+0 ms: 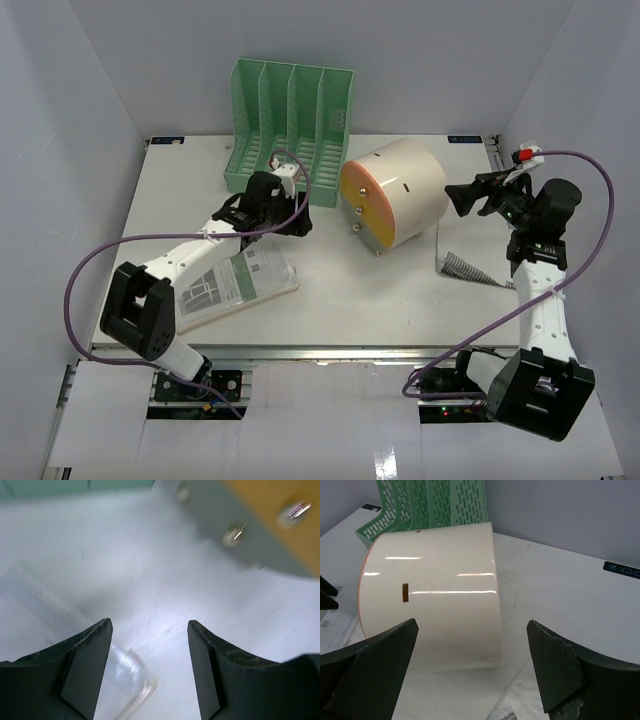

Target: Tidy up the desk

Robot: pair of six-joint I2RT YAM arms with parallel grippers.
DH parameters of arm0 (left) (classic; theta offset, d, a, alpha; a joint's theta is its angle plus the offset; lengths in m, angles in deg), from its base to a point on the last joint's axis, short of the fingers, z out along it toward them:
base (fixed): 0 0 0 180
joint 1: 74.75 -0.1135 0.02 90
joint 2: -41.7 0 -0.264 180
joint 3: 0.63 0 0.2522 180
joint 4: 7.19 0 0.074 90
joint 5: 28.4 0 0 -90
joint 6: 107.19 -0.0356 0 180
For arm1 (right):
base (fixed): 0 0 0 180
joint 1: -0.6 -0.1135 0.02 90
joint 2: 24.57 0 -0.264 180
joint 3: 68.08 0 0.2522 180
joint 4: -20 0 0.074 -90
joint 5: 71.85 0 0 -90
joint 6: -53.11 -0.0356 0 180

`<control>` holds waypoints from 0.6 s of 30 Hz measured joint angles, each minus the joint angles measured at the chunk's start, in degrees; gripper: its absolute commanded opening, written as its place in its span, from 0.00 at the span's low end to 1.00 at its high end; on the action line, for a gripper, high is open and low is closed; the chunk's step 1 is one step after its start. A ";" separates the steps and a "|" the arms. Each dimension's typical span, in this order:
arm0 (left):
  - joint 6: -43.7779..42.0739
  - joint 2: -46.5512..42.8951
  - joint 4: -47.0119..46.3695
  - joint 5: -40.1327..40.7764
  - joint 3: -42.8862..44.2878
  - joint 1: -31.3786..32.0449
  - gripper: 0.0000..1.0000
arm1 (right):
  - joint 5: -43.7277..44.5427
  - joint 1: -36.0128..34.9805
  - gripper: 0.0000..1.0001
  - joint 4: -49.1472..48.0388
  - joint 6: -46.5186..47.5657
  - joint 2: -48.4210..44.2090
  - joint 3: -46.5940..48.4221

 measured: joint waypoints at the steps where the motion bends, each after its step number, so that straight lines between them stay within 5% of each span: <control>1: -0.79 -0.01 2.02 1.07 -1.35 0.01 0.73 | -0.60 0.43 0.97 0.81 1.31 -0.91 -0.36; 8: 1.46 4.87 11.12 7.78 -6.24 0.42 0.72 | -3.96 2.66 0.97 4.99 5.85 -6.20 -4.50; 18: 5.03 15.75 15.76 13.72 2.85 3.08 0.71 | -5.27 2.94 0.97 6.68 7.07 -8.60 -7.18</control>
